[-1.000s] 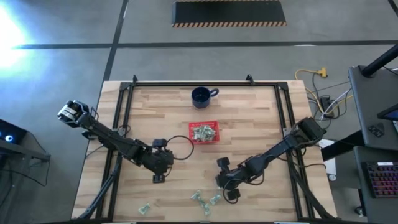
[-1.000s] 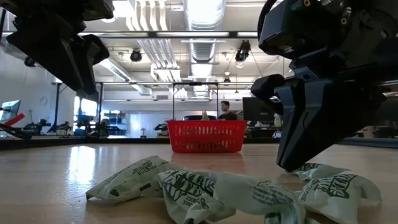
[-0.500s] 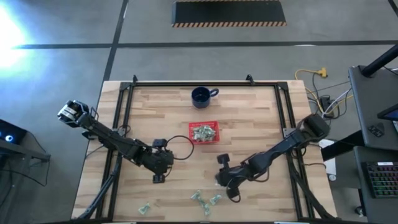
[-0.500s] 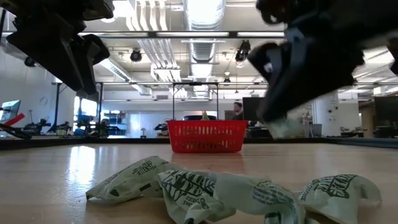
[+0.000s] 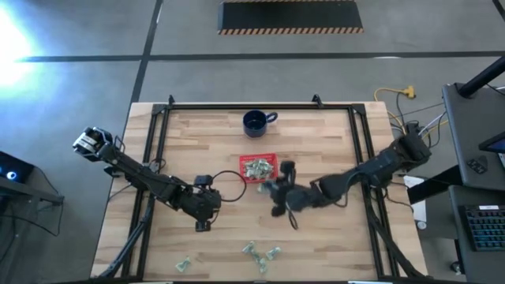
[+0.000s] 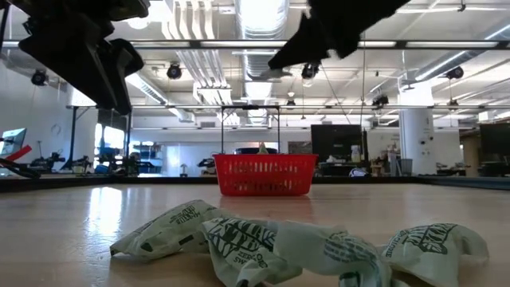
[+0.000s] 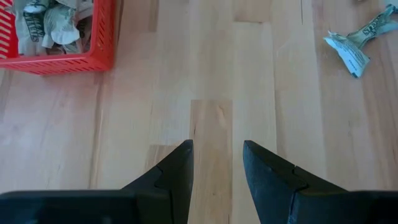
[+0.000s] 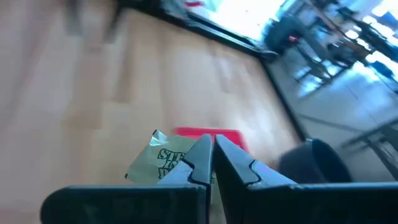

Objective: Pick and place items into bin
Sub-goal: Put the stevia packet into the red bin

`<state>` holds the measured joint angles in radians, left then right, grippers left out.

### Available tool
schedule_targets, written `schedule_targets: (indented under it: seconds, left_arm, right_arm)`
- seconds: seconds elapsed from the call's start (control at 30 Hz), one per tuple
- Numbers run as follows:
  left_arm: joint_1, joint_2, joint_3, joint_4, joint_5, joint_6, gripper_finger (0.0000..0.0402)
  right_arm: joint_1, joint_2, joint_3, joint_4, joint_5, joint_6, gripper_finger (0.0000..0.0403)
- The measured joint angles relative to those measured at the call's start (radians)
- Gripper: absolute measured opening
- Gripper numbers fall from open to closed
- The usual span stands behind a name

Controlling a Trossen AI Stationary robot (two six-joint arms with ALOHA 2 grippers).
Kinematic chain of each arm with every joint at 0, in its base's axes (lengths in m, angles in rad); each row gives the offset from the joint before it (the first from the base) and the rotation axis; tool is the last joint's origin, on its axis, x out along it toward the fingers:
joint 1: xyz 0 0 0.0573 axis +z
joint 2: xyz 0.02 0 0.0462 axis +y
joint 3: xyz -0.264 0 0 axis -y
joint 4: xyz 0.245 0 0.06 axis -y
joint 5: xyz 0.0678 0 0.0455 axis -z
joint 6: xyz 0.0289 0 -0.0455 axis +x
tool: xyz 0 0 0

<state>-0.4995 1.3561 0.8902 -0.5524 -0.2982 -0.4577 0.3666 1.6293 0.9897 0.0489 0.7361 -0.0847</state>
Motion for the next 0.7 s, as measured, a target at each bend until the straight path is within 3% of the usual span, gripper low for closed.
schedule_targets:
  seconds: [0.33, 0.7]
  left_arm:
    - [-0.014, -0.001, -0.004, -0.001, -0.002, -0.008, 0.0123]
    - [-0.041, -0.001, -0.01, 0.001, -0.002, -0.018, 0.0123]
  right_arm:
    - [-0.198, 0.051, -0.002, 0.011, -0.008, 0.057, 0.0008]
    - [-0.266, 0.107, -0.005, -0.061, -0.062, 0.119, 0.0008]
